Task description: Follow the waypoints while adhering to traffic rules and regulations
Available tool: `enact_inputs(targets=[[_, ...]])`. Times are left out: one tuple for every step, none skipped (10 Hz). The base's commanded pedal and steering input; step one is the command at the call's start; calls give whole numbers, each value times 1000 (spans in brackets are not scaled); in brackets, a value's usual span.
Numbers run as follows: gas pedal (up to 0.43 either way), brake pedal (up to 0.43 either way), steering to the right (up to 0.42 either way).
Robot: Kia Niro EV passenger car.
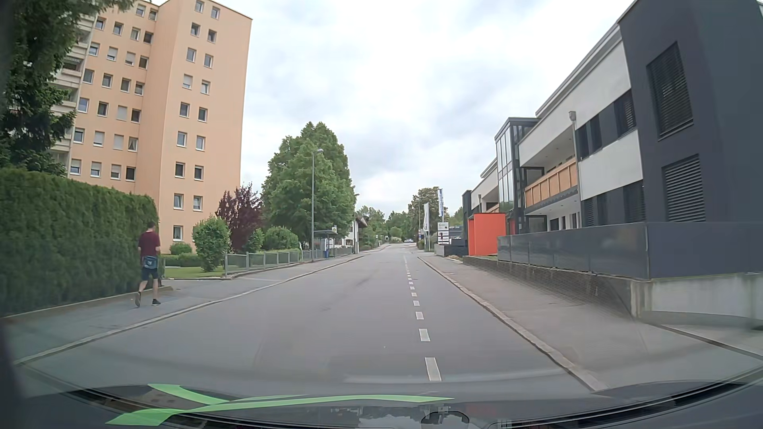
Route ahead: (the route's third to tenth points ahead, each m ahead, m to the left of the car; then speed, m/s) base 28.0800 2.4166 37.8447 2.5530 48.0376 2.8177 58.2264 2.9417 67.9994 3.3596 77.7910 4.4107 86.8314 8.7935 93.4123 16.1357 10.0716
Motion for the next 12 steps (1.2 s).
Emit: enact_inputs(targets=[[189,0,-11],[157,0,-11],[150,0,-11],[130,0,-11],[87,0,-11],[79,0,-11],[79,0,-11],[67,0,-11],[67,0,-11],[67,0,-11],[67,0,-11],[67,0,-10]])
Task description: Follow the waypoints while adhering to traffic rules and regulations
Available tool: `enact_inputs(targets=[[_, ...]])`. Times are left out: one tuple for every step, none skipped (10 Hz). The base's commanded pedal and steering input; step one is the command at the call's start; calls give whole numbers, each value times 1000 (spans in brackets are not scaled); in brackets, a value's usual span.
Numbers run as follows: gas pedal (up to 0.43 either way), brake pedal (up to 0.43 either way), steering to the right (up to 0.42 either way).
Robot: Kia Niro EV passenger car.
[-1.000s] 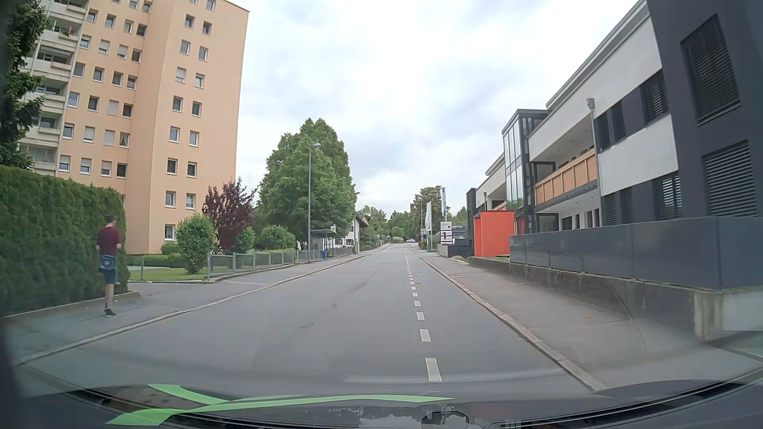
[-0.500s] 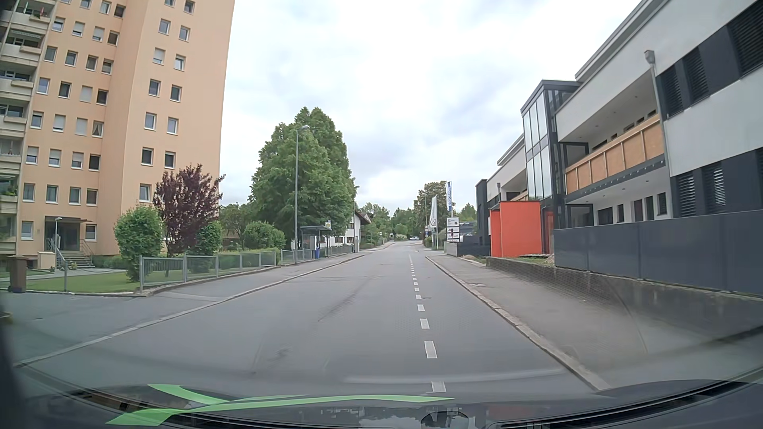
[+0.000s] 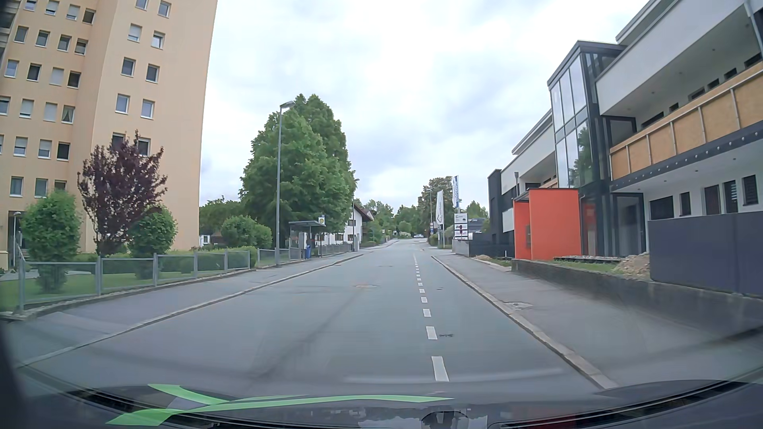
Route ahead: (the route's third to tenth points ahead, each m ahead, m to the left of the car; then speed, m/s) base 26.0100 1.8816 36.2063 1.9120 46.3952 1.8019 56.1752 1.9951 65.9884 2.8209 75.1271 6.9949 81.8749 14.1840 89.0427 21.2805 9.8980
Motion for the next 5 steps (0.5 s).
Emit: enact_inputs(targets=[[59,0,-9],[59,0,-8],[59,0,-6],[59,0,-6],[59,0,-5]])
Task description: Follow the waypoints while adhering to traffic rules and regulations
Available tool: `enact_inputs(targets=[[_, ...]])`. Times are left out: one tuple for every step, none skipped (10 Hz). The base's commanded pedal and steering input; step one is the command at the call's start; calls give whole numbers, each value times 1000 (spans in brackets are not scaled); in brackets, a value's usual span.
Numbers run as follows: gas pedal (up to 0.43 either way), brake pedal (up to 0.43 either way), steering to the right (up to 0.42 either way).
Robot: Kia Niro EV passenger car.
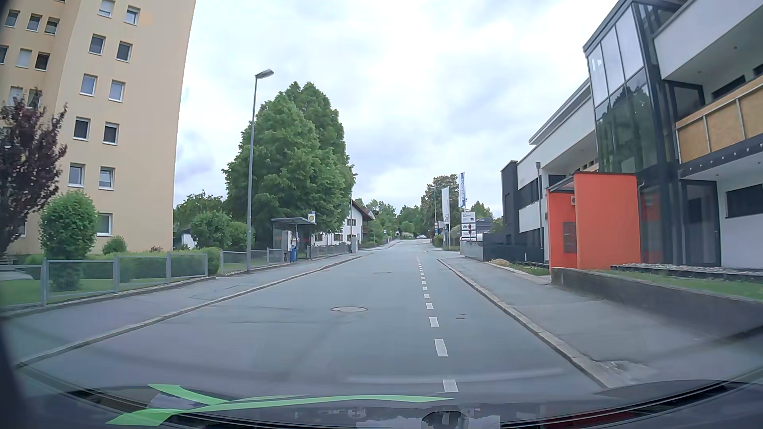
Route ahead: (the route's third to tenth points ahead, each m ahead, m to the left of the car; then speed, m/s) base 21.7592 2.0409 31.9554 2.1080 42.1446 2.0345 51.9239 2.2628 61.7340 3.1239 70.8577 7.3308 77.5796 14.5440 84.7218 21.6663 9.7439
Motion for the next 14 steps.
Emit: enact_inputs(targets=[[59,0,-6],[59,0,-5],[59,0,-4],[47,0,-4],[39,0,-4],[39,0,-4],[39,0,-4],[28,0,-4],[28,0,-3],[28,0,-3],[0,0,-3],[0,0,-2],[0,0,0],[0,0,0]])
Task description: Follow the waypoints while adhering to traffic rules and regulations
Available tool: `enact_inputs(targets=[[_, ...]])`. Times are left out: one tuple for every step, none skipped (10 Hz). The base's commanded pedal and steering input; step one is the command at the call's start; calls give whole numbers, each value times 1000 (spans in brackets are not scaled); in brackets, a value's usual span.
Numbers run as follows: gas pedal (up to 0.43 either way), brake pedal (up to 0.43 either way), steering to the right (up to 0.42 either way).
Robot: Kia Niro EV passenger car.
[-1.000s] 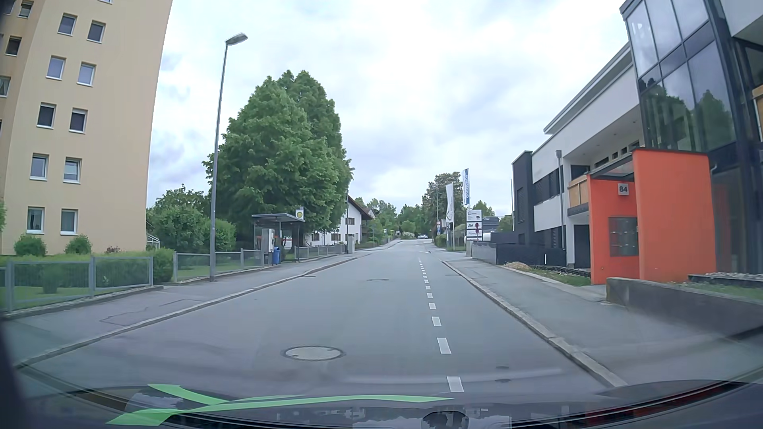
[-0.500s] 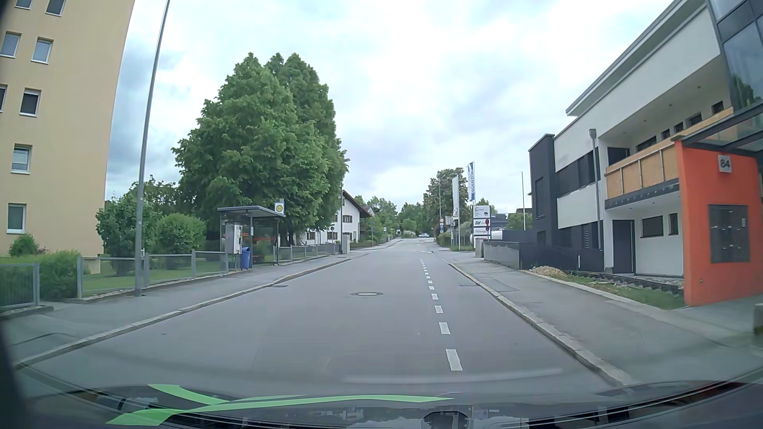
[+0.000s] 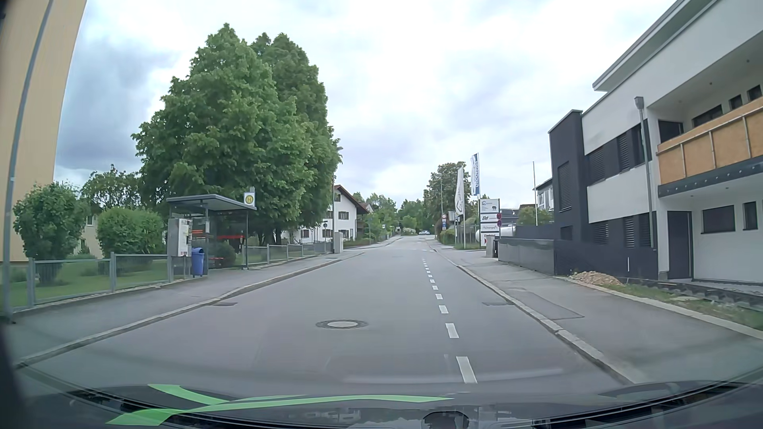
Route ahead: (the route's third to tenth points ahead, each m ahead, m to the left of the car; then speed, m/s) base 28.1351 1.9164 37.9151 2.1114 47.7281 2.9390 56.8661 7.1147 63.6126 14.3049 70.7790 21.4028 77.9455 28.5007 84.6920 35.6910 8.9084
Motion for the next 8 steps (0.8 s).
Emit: enact_inputs(targets=[[0,0,0],[0,0,0],[0,0,0],[0,0,0],[0,0,0],[0,0,0],[0,0,0],[0,0,0]])
